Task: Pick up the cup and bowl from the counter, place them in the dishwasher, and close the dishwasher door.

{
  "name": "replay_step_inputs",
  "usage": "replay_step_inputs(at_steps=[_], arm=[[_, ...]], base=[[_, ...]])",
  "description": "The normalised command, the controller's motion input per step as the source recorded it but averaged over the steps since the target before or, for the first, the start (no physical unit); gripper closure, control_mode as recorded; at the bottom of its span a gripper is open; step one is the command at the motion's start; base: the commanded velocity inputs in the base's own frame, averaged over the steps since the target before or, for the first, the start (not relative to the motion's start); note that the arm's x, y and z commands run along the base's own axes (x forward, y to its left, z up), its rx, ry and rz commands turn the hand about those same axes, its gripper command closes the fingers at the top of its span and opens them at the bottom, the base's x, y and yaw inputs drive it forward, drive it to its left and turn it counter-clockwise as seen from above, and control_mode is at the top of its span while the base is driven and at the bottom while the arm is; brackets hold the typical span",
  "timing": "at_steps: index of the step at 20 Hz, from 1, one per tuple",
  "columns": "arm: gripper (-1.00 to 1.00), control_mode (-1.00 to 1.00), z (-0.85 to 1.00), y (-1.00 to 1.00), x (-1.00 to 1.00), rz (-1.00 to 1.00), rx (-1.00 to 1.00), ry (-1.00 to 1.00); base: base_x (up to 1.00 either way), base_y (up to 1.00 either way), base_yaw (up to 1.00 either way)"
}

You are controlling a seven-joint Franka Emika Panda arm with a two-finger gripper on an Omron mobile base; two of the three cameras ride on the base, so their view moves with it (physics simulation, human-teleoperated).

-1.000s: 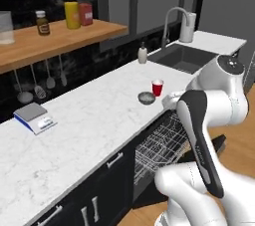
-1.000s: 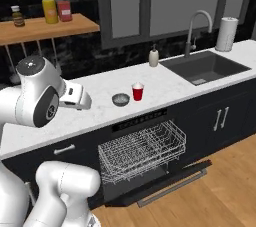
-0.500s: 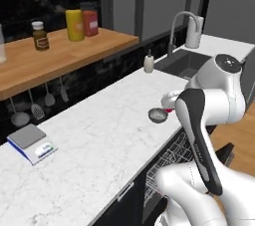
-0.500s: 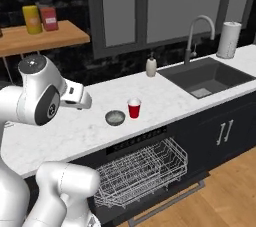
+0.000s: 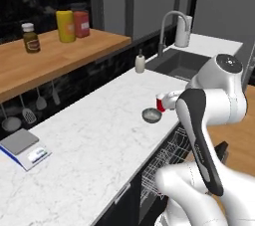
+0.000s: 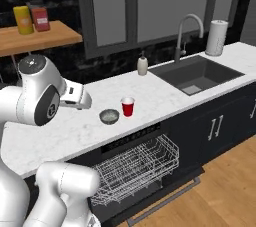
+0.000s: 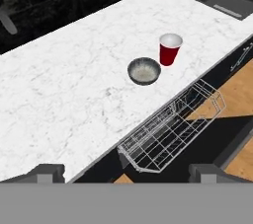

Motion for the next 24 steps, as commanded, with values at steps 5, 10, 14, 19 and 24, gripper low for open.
replay_step_inputs(at_steps=[5, 10, 14, 19, 24], arm=[[-1.0, 1.0, 0.0, 0.0, 0.0, 0.0, 0.0, 0.0], [-1.0, 1.0, 0.0, 0.0, 0.0, 0.0, 0.0, 0.0], [-1.0, 1.0, 0.0, 0.0, 0.0, 0.0, 0.0, 0.0], [-1.0, 1.0, 0.0, 0.0, 0.0, 0.0, 0.0, 0.0], [-1.0, 1.0, 0.0, 0.0, 0.0, 0.0, 0.0, 0.0]], base=[[-0.3, -0.08, -0.03], [-0.55, -0.01, -0.19], [-0.04, 0.75, -0.29], [0.0, 0.52, -0.31], [0.06, -0.01, -0.16]])
